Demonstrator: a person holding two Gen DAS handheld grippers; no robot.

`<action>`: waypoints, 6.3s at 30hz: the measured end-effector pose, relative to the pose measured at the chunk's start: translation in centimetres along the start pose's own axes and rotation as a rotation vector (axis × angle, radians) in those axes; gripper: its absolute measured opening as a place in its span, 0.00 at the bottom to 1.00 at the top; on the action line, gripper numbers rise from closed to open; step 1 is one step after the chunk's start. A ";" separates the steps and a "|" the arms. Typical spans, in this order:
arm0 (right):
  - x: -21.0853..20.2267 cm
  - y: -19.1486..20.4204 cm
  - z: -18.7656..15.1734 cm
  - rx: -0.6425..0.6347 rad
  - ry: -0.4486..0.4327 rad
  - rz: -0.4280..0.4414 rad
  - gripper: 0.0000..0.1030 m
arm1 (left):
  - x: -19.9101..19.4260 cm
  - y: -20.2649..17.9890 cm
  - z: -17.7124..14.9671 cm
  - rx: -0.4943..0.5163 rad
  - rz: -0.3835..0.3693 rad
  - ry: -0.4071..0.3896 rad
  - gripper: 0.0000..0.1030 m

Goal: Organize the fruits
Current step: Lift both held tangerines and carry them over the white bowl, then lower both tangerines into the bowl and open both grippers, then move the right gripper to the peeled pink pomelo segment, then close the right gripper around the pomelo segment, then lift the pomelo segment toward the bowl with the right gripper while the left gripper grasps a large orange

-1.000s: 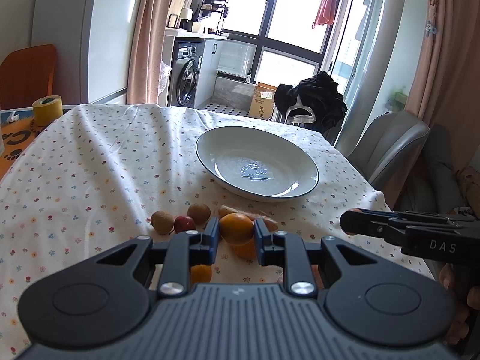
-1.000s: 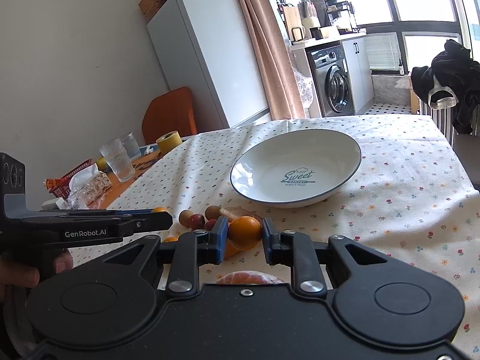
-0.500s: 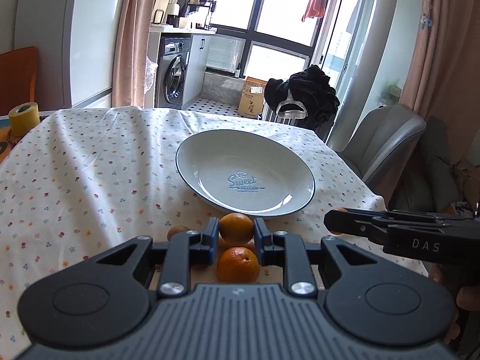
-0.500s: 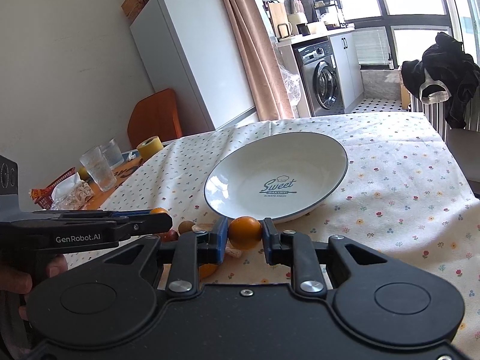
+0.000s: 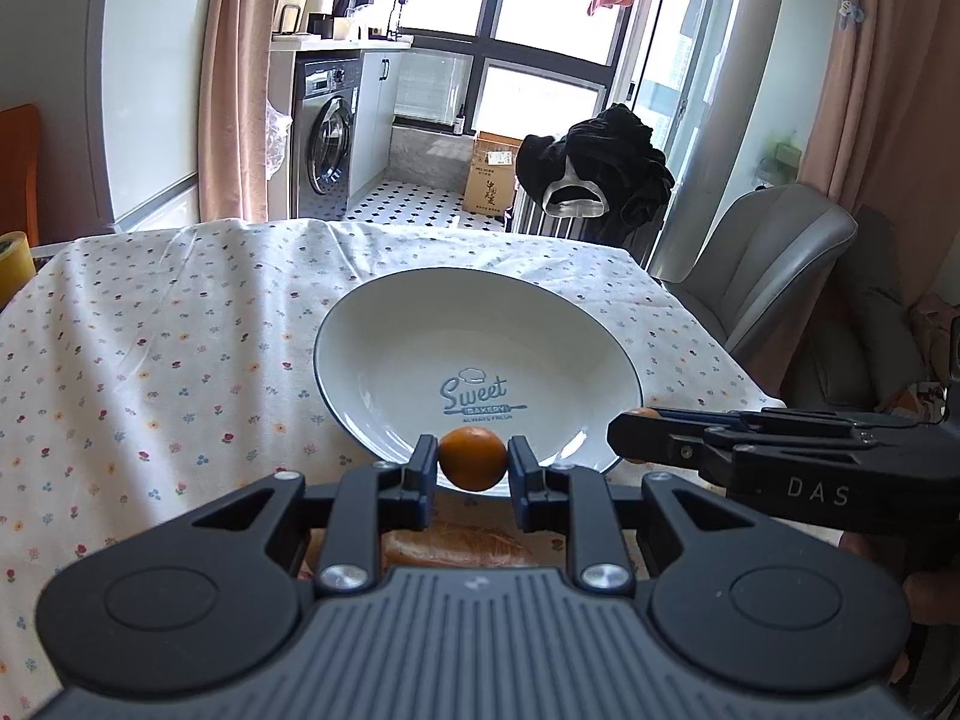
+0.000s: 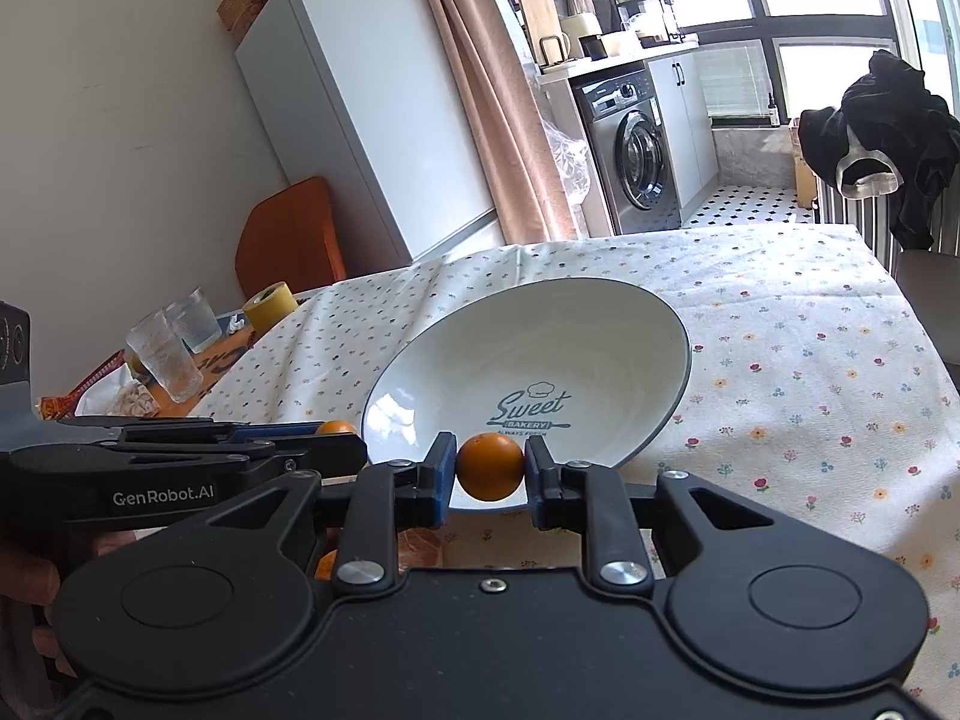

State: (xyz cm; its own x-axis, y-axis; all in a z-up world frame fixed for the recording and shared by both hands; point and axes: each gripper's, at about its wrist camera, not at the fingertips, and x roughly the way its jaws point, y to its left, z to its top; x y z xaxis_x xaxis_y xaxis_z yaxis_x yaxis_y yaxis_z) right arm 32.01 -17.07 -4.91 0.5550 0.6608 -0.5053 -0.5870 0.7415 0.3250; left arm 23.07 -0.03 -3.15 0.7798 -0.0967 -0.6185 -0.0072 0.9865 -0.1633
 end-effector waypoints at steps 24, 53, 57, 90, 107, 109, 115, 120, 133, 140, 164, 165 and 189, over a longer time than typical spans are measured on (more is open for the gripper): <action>4.3 -1.6 1.3 0.033 0.041 -0.018 0.22 | 6.9 0.6 1.0 0.007 0.025 0.108 0.23; 2.7 0.4 0.3 0.048 0.042 -0.017 0.40 | -1.1 1.4 0.1 -0.069 0.100 0.021 0.40; 1.0 0.8 0.0 0.039 0.018 -0.016 0.50 | -2.6 1.4 -0.5 -0.094 0.111 0.001 0.49; -6.4 5.3 -5.1 -0.005 -0.022 -0.094 1.00 | -10.8 2.2 -6.5 -0.101 0.141 -0.098 0.96; -4.1 8.1 -9.0 -0.020 0.083 -0.194 1.00 | -12.1 4.7 -9.7 -0.125 0.141 -0.059 0.96; -3.7 8.3 -9.2 -0.025 0.093 -0.203 1.00 | -12.2 5.2 -10.0 -0.132 0.139 -0.056 0.96; -2.6 8.5 -9.5 -0.049 0.103 -0.259 1.00 | -12.1 6.2 -10.7 -0.147 0.139 -0.043 0.96; -1.8 8.4 -9.8 -0.053 0.122 -0.282 1.00 | -11.7 6.8 -11.2 -0.165 0.135 -0.030 0.96; -0.3 8.8 -10.3 -0.102 0.148 -0.327 1.00 | -9.6 6.9 -11.5 -0.170 0.135 0.008 0.96; 0.1 9.4 -10.4 -0.108 0.160 -0.358 1.00 | -9.1 7.2 -11.6 -0.192 0.126 0.007 0.96; -1.0 8.7 -10.3 -0.132 0.107 -0.300 0.87 | -8.3 6.6 -11.3 -0.193 0.115 0.005 0.96; -1.2 8.5 -10.2 -0.129 0.102 -0.298 0.87 | -8.2 6.5 -11.2 -0.192 0.115 0.004 0.96; -2.9 5.7 -8.7 -0.114 0.023 -0.230 0.87 | -4.6 3.3 -10.1 -0.141 0.104 -0.015 0.92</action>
State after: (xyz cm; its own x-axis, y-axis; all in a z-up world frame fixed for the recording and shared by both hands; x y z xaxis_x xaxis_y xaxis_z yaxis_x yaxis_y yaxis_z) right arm 21.88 -15.80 -8.54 0.6687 0.4720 -0.5744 -0.5098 0.8535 0.1079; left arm 13.19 2.35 -8.59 0.7793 0.0074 -0.6266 -0.1748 0.9628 -0.2060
